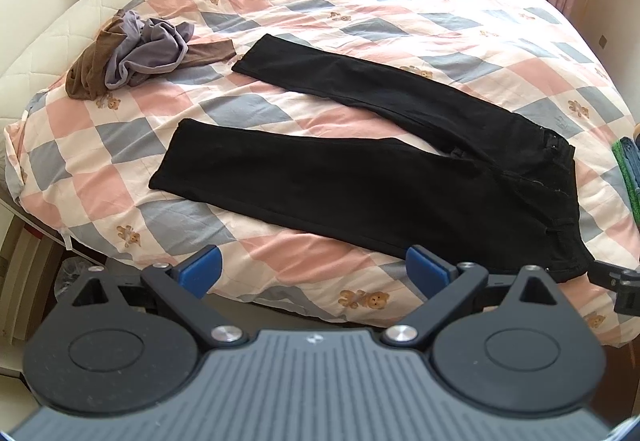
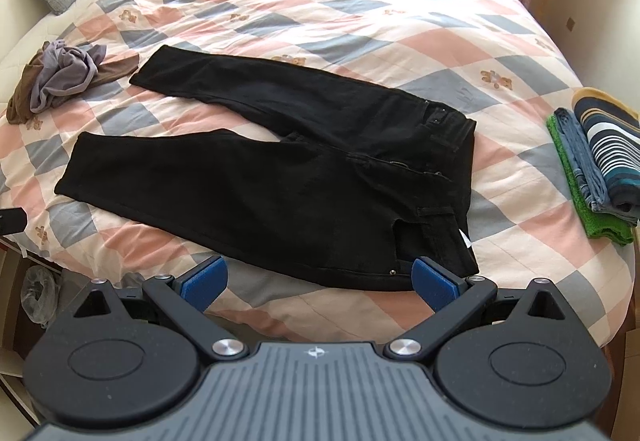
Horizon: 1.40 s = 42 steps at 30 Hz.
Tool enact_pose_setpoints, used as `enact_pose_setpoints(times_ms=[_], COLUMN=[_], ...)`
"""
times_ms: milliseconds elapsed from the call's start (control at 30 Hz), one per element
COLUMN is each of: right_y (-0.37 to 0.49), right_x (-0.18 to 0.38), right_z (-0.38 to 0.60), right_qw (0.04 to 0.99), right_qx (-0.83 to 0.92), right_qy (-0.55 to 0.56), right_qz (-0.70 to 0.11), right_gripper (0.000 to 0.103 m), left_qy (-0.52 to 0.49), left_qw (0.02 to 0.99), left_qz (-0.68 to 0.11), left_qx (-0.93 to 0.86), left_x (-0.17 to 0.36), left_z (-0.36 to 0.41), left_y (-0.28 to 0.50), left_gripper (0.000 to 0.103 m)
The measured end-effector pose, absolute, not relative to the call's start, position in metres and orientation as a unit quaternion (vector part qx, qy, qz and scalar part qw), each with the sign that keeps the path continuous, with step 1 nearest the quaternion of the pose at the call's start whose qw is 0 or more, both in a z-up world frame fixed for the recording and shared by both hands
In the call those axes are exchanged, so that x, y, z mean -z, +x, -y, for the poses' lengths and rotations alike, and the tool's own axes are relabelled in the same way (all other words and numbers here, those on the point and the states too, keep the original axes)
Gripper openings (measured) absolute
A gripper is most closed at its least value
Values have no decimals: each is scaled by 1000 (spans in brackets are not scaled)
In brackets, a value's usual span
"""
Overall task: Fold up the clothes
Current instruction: 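Open both tools and withdraw from the flattened jeans, then move both tools toward the jeans leg hems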
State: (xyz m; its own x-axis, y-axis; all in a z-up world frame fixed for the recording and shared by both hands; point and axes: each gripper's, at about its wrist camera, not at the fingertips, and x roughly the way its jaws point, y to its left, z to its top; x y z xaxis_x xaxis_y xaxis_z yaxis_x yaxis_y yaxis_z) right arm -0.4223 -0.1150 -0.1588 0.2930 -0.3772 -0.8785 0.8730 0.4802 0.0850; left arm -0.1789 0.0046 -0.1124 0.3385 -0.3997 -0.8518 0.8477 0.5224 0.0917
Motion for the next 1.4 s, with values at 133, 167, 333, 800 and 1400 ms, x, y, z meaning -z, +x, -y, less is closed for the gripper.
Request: enact_pose_setpoints(times_ms=[133,167,333,800,1400], right_y=[-424,-424,-415,-396,-389], right_x=[163,164,173,194,286], right_z=[121,122,128,189,267], right_qw=[744,742,734,711,628], right_qx=[418,418,418,426,503], right_qy=[298,300,309,379,503], right_qz=[-428,-429,-437,-411,-315], right_gripper=[101,101,101,101,101], left_qy=[279,281,291,320,430], left_qw=[768,767,759,718,554], left_qz=[-409,-410,-414,-409,-397], left_qx=[407,407,410,463,591], left_x=[115,116,121,148,264], left_z=[0,2,15,101,284], left_y=[-179,-178,-176,-122,-2], left_gripper=[98,98,98,99,99])
